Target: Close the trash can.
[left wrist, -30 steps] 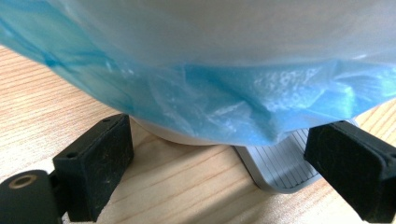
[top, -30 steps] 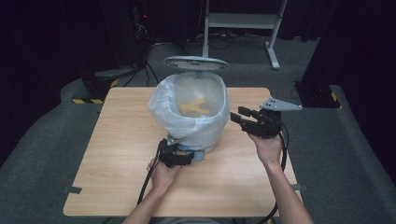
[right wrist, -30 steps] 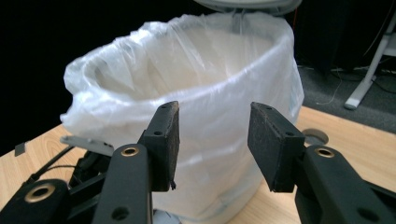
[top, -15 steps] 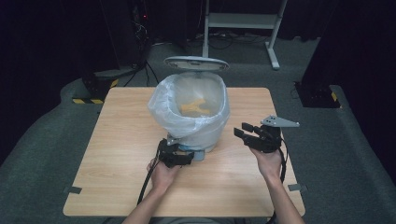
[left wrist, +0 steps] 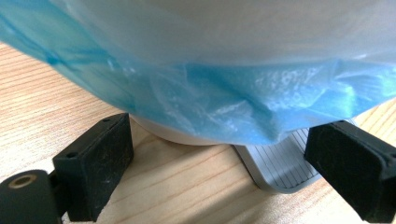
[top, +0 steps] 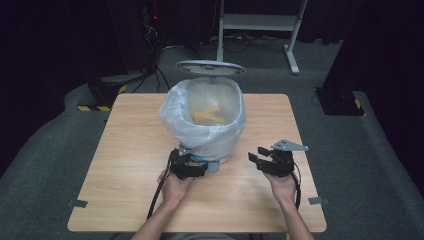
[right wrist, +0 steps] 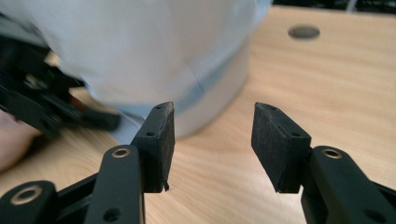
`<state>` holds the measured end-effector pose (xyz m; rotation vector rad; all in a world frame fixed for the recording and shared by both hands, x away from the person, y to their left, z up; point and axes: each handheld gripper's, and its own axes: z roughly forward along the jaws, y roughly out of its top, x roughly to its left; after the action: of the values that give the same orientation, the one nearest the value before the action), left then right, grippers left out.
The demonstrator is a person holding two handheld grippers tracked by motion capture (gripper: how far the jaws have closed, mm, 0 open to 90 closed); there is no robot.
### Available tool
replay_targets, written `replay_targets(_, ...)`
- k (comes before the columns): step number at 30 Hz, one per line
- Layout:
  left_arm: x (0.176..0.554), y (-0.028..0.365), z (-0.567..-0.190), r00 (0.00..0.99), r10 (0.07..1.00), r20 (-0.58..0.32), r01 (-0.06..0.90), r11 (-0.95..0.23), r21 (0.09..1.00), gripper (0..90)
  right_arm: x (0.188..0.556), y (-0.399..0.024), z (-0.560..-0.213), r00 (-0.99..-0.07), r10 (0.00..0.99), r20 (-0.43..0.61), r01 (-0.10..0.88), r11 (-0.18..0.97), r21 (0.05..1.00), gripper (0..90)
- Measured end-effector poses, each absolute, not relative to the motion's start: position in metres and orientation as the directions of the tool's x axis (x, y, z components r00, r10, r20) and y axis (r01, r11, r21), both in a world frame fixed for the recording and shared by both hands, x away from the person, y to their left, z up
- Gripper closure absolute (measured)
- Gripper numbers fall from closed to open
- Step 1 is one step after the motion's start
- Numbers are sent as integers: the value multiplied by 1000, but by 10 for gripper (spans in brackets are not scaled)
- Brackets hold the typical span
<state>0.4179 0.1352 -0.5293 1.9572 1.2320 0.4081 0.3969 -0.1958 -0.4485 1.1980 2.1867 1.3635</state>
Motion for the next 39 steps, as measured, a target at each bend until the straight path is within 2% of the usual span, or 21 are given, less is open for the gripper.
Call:
replay_targets(6,418,135,-529,483,866,-133,621,-231,749,81,398,-197,-486,-554,819,150,550,224,804,462)
replay_targets(12,418,135,-529,483,865,-136,621,-229,749,81,399,-201,-506,-516,842,159,589,214,780,441)
replay_targets(18,418,136,-529,481,865,-144,623,-221,751,82,398,-199,-526,-472,875,105,612,239,754,420)
replay_targets(24,415,141,-529,471,865,-172,609,-178,773,77,398,-199,-527,-453,890,52,612,268,744,389)
replay_targets(30,403,163,-526,390,885,-256,550,-1,835,123,397,-194,-527,-448,894,-10,601,309,737,377)
replay_targets(32,402,165,-526,381,889,-254,554,1,833,134,397,-194,-527,-446,895,-10,602,308,737,374)
replay_targets(39,399,165,-526,373,914,-158,554,-83,828,145,397,-194,-527,-445,896,-12,603,309,736,364)
